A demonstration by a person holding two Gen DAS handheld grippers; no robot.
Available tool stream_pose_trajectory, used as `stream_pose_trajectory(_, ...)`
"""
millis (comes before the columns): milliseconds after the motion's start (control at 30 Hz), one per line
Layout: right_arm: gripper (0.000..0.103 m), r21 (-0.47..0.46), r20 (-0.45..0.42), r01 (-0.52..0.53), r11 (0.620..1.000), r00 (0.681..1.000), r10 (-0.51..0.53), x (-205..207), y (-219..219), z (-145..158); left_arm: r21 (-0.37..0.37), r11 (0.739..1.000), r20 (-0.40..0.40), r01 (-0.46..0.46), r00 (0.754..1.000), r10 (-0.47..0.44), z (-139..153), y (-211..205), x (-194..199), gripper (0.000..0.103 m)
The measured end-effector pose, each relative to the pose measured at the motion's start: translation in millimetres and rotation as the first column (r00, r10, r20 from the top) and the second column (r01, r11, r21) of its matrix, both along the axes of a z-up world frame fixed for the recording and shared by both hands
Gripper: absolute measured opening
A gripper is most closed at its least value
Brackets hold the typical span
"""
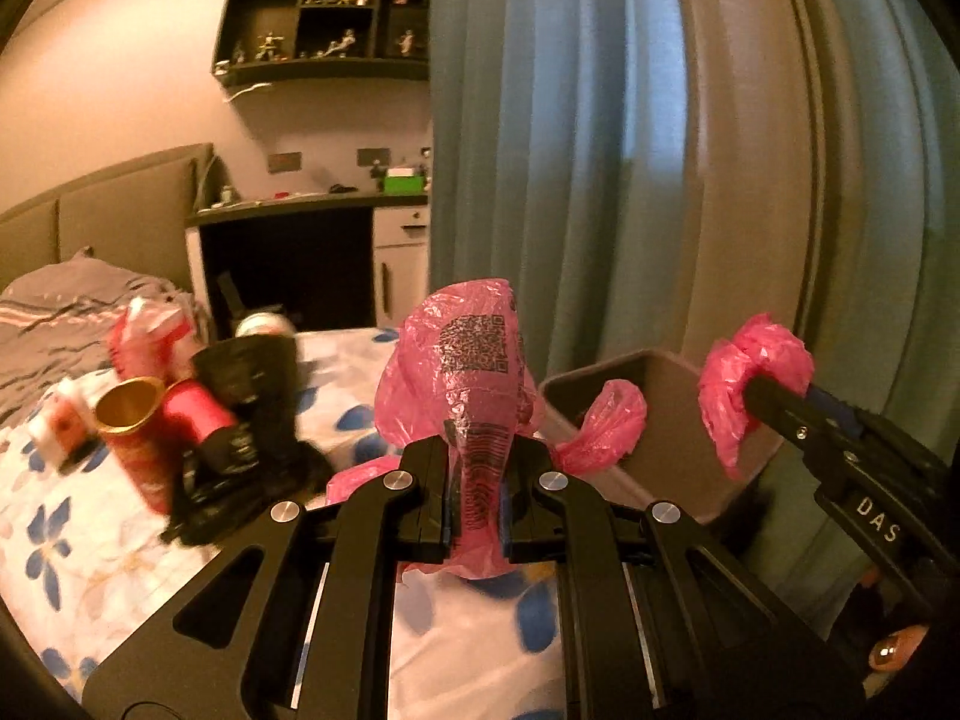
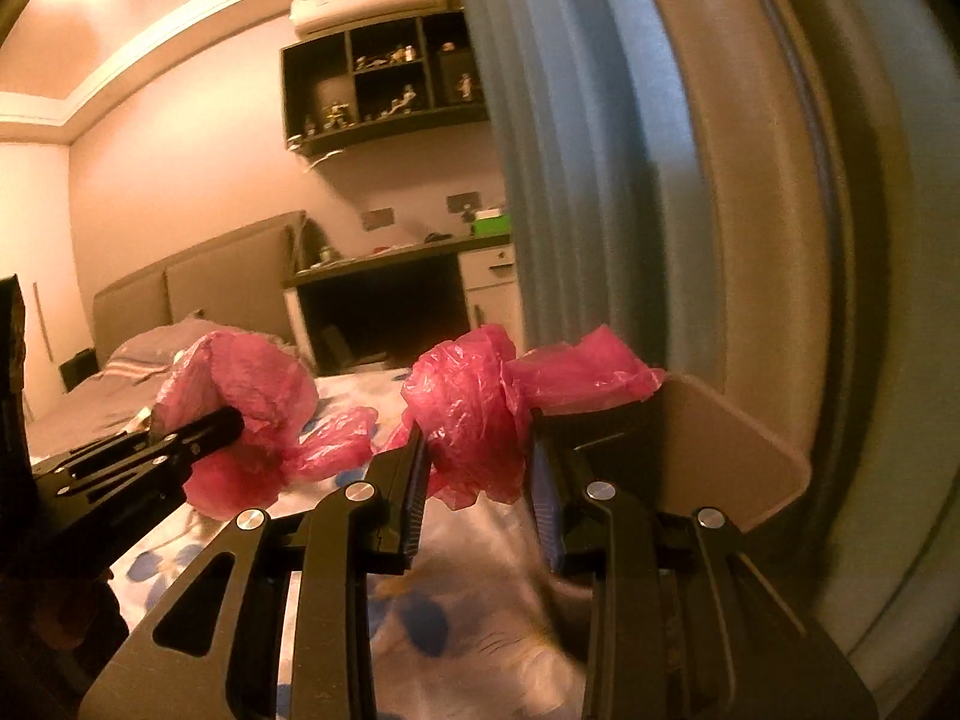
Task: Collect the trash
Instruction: 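Carry both held pink bags over to the brown bin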
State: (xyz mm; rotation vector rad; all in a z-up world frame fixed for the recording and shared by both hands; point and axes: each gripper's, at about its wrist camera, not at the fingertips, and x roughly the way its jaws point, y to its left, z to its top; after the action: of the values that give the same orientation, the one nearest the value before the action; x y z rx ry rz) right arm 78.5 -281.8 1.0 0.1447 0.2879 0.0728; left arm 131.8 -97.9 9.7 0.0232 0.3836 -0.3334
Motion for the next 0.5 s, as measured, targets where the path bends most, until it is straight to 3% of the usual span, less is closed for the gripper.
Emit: stream_pose_trajectory(500, 0.031, 0.013, 0.018, 0.158, 0.987, 0.987, -0.159, 36.1, -69.5, -3.2, -0.008, 0.992, -0.012, 0.13, 0.991, -0.13, -3.9, -84.2, 46.6, 0.01)
